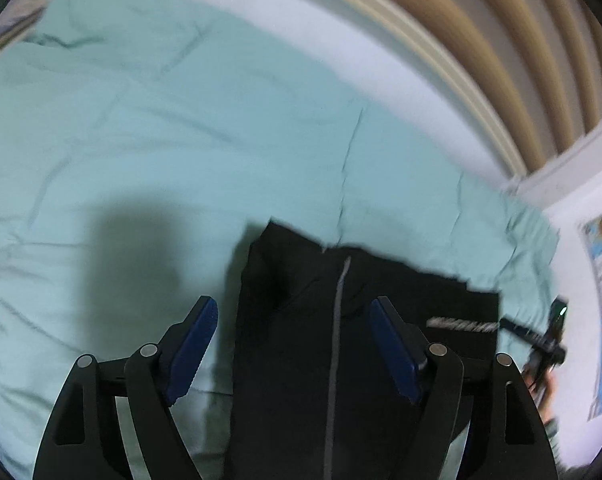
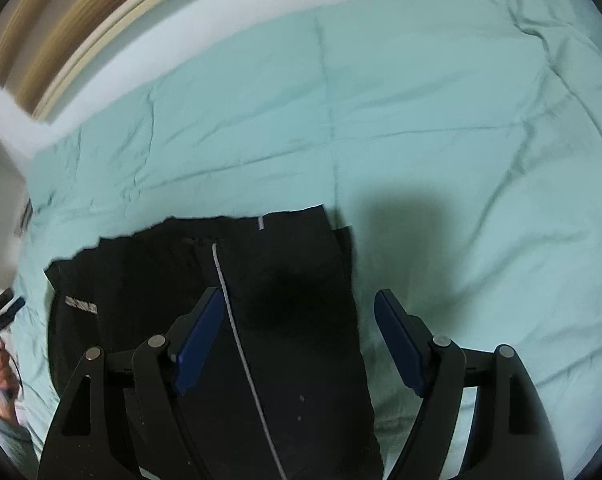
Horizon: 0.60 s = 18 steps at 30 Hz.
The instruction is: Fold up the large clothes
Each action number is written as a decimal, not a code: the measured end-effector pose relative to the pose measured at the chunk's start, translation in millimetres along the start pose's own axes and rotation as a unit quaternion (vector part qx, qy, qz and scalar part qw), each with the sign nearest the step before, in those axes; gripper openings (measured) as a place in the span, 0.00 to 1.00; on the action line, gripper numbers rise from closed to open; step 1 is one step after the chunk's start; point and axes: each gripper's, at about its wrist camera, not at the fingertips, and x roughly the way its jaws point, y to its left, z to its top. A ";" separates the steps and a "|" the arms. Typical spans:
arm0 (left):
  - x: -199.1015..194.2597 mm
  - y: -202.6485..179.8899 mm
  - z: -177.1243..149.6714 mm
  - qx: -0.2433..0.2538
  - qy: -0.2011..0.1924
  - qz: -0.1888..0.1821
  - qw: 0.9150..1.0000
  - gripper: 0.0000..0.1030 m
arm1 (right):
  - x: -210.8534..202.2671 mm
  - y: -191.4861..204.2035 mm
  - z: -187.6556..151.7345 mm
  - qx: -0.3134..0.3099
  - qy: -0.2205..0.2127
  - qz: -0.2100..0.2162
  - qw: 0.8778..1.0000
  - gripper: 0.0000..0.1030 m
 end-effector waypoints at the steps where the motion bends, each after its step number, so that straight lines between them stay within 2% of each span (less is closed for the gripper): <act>1: 12.1 5.1 -1.7 0.000 0.012 0.001 1.000 0.77 | 5.8 1.3 0.8 -0.014 0.000 -0.005 1.000 0.78; 5: 60.8 13.7 3.5 0.008 0.046 -0.004 0.999 0.77 | 23.7 0.5 9.8 -0.063 0.000 -0.021 0.998 0.78; 10: 95.6 24.1 13.2 -0.005 0.084 -0.049 0.995 0.77 | 61.6 -8.6 24.6 -0.092 0.044 0.020 0.995 0.78; 12: 102.9 23.1 16.5 -0.004 0.086 -0.061 0.994 0.77 | 75.6 -11.8 29.7 -0.090 0.053 0.033 0.994 0.78; 14: 103.0 18.3 18.4 0.006 0.070 -0.055 0.996 0.76 | 86.2 -15.3 32.9 -0.084 0.058 0.051 0.993 0.78; 16: 99.8 7.3 18.2 0.025 0.050 -0.039 0.998 0.55 | 88.5 -11.4 32.4 -0.088 0.049 0.056 0.993 0.56; 17: 97.9 2.8 16.8 0.035 0.045 -0.022 0.998 0.49 | 87.1 -9.2 31.5 -0.092 0.046 0.057 0.993 0.47; 18: 95.0 -0.1 14.6 0.043 0.039 -0.011 0.998 0.35 | 83.5 -5.1 28.4 -0.103 0.038 0.045 0.993 0.36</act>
